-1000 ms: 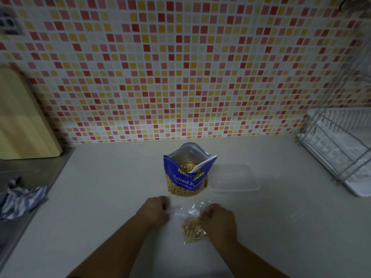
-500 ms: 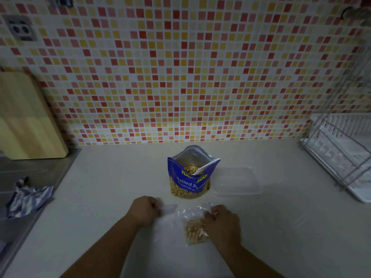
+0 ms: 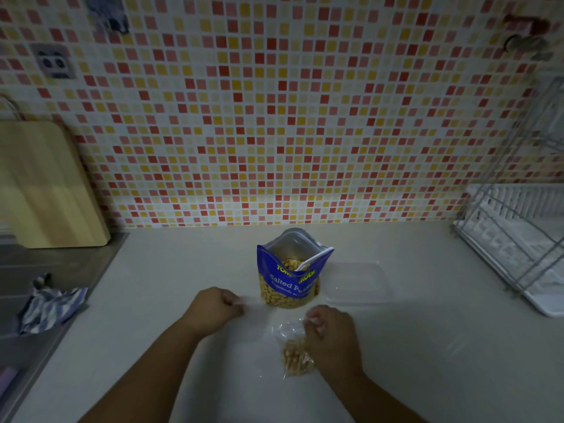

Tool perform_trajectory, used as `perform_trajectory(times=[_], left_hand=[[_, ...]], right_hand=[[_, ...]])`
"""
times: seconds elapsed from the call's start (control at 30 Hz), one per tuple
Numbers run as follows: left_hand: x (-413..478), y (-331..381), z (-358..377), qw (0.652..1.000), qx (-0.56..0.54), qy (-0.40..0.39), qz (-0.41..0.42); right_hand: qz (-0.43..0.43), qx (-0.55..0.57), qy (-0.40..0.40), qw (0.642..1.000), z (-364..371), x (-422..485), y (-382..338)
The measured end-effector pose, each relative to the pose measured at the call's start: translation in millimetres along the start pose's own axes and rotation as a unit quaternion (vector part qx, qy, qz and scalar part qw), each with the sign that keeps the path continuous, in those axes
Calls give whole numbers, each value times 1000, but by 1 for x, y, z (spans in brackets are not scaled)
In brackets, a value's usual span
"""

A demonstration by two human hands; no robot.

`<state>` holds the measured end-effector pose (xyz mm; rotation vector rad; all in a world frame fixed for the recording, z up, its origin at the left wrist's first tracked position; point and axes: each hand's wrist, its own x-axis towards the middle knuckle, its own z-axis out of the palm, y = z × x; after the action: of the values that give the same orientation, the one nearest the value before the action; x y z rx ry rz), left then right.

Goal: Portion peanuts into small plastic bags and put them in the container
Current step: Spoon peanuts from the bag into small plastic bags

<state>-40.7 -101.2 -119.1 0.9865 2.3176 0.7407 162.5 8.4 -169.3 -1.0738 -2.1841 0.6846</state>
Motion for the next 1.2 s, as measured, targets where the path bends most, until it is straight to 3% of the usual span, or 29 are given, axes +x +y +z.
perform_trajectory(times=[0.13,0.3,0.4,0.53,0.67,0.83,1.07,1.2], left_hand=[[-17,32,-26,988,-106,-98,56],[-28,74,-44,971,-171,-107,130],[-23,90,-47,968,-196,-59,146],[-11,107,-42,969,-166,79,164],[-8,123,-35,956,-25,183,229],[-2,131,-28,938,68,199,275],[1,132,-32,930,58,226,284],[0,130,-33,910,102,237,325]], right_hand=[[-113,121,-29,986,-16,9,-45],[-91,113,-70,987,-47,36,-78],[-66,113,-86,988,-65,58,-88],[9,174,-72,982,-78,76,-98],[126,293,-83,944,-87,86,-109],[169,306,-90,932,-90,97,-117],[211,320,-118,916,-91,106,-113],[239,301,-174,907,-91,110,-114]])
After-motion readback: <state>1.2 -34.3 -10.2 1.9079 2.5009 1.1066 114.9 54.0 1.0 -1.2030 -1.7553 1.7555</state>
